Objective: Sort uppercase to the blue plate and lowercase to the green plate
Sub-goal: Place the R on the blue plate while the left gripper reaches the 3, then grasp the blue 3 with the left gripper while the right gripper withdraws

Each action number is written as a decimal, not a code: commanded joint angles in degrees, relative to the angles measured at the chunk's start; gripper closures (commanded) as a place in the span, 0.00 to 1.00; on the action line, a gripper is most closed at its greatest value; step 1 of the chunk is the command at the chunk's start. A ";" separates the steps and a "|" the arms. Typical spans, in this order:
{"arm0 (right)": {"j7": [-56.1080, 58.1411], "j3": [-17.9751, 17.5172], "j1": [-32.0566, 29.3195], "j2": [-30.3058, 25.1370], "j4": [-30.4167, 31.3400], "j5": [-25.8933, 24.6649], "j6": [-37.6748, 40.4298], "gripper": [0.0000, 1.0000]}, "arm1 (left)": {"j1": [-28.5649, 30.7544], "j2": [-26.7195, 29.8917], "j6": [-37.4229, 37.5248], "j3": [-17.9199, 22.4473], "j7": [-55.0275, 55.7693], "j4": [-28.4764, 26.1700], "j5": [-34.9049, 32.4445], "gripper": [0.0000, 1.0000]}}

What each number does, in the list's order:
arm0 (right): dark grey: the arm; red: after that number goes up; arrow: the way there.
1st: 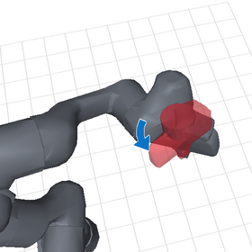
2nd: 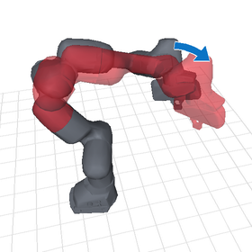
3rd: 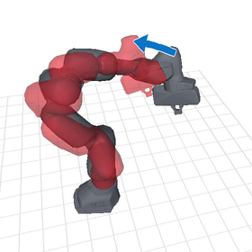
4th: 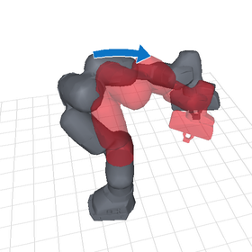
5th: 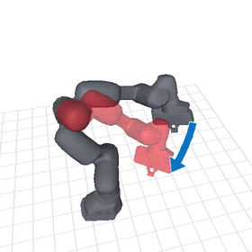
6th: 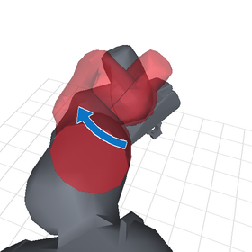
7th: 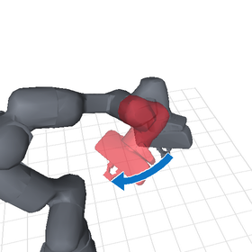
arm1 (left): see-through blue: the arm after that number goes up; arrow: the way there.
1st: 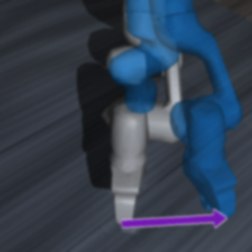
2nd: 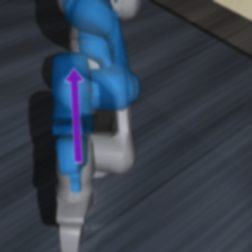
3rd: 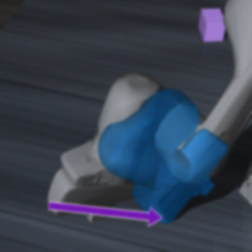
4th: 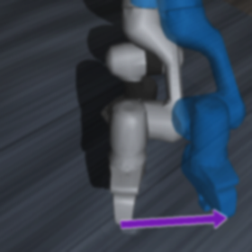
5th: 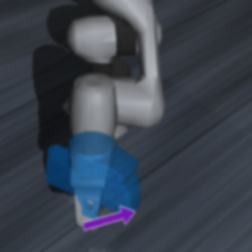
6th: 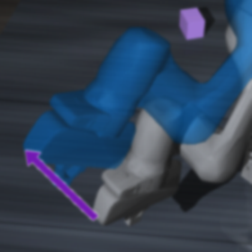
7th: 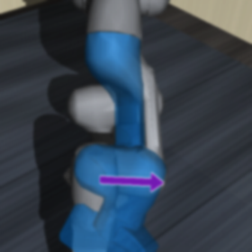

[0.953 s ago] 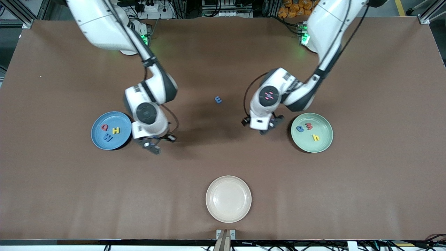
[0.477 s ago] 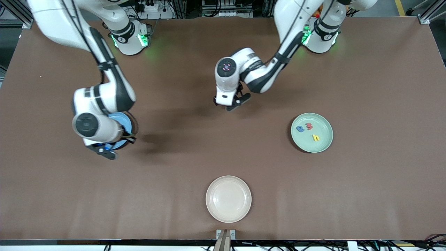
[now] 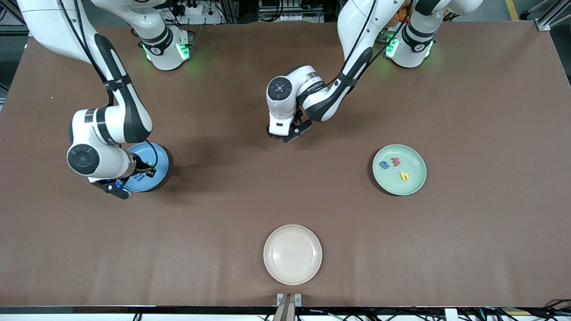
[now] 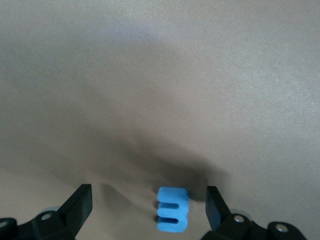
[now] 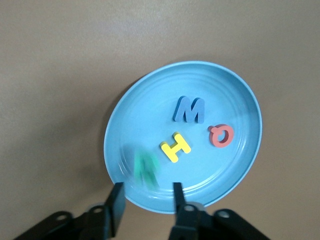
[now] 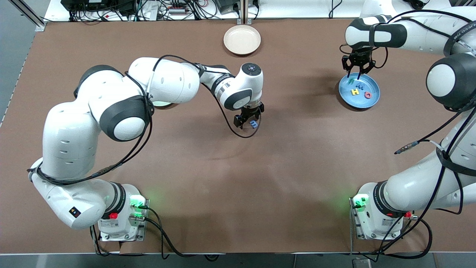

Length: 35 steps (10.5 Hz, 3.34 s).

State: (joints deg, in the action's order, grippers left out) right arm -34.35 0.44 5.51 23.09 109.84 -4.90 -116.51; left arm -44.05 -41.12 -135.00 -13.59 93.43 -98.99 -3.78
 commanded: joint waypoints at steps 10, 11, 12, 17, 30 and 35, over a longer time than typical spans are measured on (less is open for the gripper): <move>27.82 -1.32 -11.49 -19.36 7.40 0.42 0.66 0.00 | -6.31 -3.00 -0.35 3.04 14.50 2.83 -6.59 0.15; 29.50 -1.06 -10.53 -21.92 7.40 0.42 1.19 0.00 | -6.31 -3.01 -0.35 3.13 14.50 2.83 -6.68 0.19; 30.91 -0.62 -9.47 -23.69 7.14 0.51 1.19 0.00 | -6.31 -3.01 -0.44 3.13 14.50 2.92 -6.76 0.27; 34.96 -0.01 -4.82 -25.56 -6.35 3.57 8.02 0.00 | -6.05 -3.01 -0.52 3.13 13.71 2.92 -6.76 0.63; 37.07 2.19 -5.86 -25.55 -21.07 8.15 27.12 0.00 | -3.50 0.15 0.96 3.13 11.16 2.31 -6.15 0.76; 36.02 2.11 -5.07 -25.38 -21.08 6.92 30.28 0.00 | -2.62 0.60 3.34 3.05 9.49 2.13 -6.15 0.77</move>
State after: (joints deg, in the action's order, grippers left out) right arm 3.13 2.47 0.05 -2.70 89.87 2.43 -87.96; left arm -46.70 -41.82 -132.51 -10.45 103.42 -95.93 -9.12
